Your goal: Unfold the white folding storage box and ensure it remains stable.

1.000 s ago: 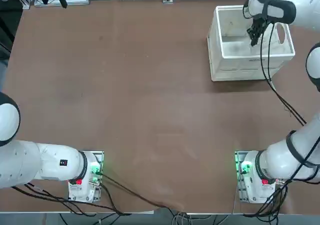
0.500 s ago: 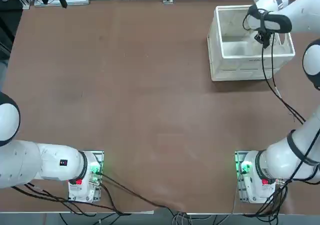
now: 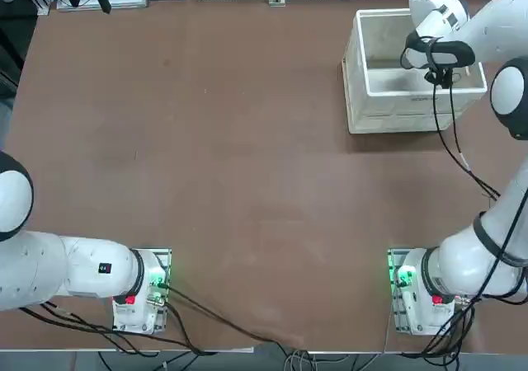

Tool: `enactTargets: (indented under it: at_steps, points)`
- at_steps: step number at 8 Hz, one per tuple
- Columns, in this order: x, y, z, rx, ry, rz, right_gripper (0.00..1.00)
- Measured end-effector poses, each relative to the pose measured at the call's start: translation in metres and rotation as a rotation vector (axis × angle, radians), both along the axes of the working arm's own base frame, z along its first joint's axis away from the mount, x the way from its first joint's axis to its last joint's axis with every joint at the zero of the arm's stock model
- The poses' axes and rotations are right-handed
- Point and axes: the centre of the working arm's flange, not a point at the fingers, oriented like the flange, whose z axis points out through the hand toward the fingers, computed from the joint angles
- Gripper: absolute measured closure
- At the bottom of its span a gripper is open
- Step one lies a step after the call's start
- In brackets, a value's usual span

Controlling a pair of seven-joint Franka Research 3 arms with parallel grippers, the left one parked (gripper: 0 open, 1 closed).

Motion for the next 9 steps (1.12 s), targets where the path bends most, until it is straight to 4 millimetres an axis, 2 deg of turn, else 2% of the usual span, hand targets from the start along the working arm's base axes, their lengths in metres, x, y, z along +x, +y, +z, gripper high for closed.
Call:
enactTargets:
  at_steps: [3, 4, 5, 6, 8, 9]
  points:
    - [0.001, 0.001, 0.001, 0.000, -0.006, -0.002, 0.99]
    - [0.005, 0.003, 0.009, 0.014, -0.018, -0.026, 0.99]
    - [0.010, 0.008, 0.025, 0.035, -0.015, -0.080, 0.99]
    - [0.018, 0.022, 0.050, 0.066, -0.031, -0.114, 0.99]
    - [0.032, 0.054, 0.113, 0.157, -0.088, -0.165, 0.99]
    - [0.033, 0.060, 0.142, 0.216, -0.113, -0.191, 0.99]
